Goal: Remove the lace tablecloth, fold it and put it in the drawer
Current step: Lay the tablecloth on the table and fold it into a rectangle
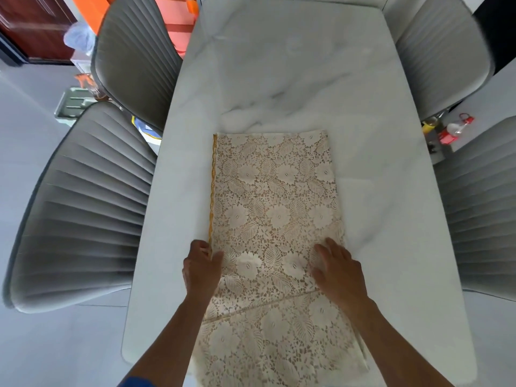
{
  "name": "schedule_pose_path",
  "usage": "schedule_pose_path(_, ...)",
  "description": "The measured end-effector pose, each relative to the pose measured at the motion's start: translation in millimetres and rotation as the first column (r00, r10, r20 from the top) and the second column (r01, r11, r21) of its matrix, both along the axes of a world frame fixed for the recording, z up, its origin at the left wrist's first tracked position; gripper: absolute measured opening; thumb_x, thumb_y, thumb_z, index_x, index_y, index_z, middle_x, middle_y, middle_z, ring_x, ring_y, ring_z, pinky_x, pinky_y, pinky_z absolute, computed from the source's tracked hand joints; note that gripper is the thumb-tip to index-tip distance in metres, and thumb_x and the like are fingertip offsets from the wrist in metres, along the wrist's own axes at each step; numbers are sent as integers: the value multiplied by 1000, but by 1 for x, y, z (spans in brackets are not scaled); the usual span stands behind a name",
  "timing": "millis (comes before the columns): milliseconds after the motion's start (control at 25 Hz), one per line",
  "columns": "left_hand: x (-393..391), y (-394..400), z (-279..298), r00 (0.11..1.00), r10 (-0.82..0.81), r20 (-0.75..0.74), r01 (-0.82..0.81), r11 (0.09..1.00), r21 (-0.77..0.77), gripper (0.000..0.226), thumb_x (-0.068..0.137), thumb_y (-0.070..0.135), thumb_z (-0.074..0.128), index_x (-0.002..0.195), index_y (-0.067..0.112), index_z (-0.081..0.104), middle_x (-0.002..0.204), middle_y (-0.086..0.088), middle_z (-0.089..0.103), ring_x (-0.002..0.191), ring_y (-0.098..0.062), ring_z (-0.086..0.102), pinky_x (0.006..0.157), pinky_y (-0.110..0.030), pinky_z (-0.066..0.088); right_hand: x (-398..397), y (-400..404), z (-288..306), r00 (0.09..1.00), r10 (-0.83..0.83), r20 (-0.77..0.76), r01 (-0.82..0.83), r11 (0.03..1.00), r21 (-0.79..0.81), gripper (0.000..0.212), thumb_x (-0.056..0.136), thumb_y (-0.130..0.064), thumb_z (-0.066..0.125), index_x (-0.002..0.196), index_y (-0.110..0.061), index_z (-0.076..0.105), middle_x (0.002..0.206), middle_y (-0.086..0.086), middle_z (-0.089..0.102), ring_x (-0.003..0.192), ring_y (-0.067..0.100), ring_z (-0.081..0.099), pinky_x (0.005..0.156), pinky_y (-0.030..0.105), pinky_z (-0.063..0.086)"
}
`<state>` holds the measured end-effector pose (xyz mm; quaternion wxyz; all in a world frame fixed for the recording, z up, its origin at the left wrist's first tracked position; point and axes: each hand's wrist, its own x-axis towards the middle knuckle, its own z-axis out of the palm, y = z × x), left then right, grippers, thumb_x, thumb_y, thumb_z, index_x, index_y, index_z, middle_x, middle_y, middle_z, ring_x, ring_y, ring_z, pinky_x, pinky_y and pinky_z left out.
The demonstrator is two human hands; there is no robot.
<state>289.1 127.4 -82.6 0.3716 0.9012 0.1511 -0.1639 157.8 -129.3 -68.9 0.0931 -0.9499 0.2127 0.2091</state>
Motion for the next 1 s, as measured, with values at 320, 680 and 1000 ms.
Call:
schedule_pose_path(320,-100,36,8,730,-669,142,630,738,241,29,79,24,76,105,16,66,111,-3,61,97,-26,59,79,-38,53,-54,3,20,993,-24,-115,66,926,372,42,83,-48,67,119,-32,52,108,-15,56,91,10,59,78,30,51)
schedule_pose_path(680,-126,68,38,788,-518,-332,520,849,-91,32,72,58,72,91,32,69,97,10,73,88,-8,68,72,-25,50,-117,-9,60,937,-51,-346,291,662,691,56,66,-76,63,82,-24,76,72,-17,69,68,2,64,62,19,46)
schedule_pose_path(1000,-85,28,1,989,-40,-144,51,996,76,44,88,40,65,118,7,63,120,-14,66,112,-33,61,92,-37,48,-79,-9,7,760,-650,-22,550,624,556,41,85,-33,69,120,-14,59,108,4,68,98,25,65,89,41,54)
